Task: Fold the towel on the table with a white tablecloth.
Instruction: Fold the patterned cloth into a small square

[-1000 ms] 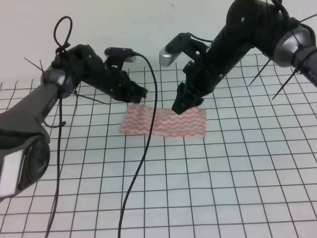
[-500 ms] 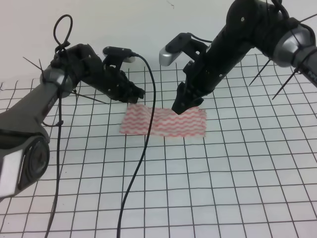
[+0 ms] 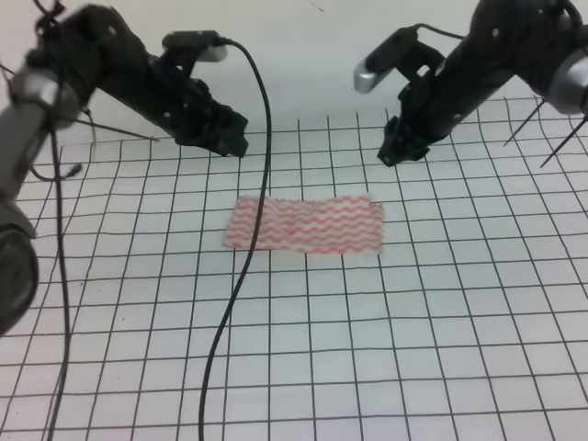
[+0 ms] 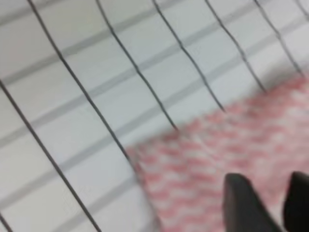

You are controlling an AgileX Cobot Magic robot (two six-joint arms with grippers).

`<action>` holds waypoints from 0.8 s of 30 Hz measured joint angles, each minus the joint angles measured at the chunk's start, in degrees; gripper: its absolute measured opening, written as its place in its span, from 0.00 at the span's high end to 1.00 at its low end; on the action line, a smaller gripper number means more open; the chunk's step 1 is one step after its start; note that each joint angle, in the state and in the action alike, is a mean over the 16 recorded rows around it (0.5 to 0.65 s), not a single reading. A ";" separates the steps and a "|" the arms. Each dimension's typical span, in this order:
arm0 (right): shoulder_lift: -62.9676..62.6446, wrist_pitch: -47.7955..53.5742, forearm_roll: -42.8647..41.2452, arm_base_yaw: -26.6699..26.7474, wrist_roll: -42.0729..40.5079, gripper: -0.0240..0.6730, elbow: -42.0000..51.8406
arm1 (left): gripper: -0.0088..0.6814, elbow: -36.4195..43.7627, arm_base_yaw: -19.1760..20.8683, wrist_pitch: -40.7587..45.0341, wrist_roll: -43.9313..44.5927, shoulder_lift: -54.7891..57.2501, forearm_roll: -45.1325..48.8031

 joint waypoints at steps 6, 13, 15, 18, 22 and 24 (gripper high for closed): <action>2.68 -4.19 1.03 -1.62 -4.66 0.56 0.00 | 0.95 0.00 0.81 6.67 -0.54 -2.35 -1.92; 5.42 -7.90 3.71 -1.90 -11.64 0.51 0.00 | 0.99 0.00 1.11 9.51 -1.03 -2.88 -3.97; 5.84 -8.88 4.42 -1.85 -13.35 0.49 0.00 | 0.99 0.00 1.12 9.71 -1.08 -2.90 -4.39; 6.31 -9.92 5.41 -1.69 -15.91 0.46 0.00 | 0.99 0.00 1.12 9.81 -1.08 -2.91 -5.05; 6.96 -10.43 6.64 -1.32 -19.54 0.42 0.00 | 0.99 0.00 1.12 9.83 -1.04 -2.92 -5.84; 7.33 -10.56 6.99 -1.11 -21.10 0.41 0.00 | 0.99 0.00 1.12 9.84 -0.96 -2.92 -6.07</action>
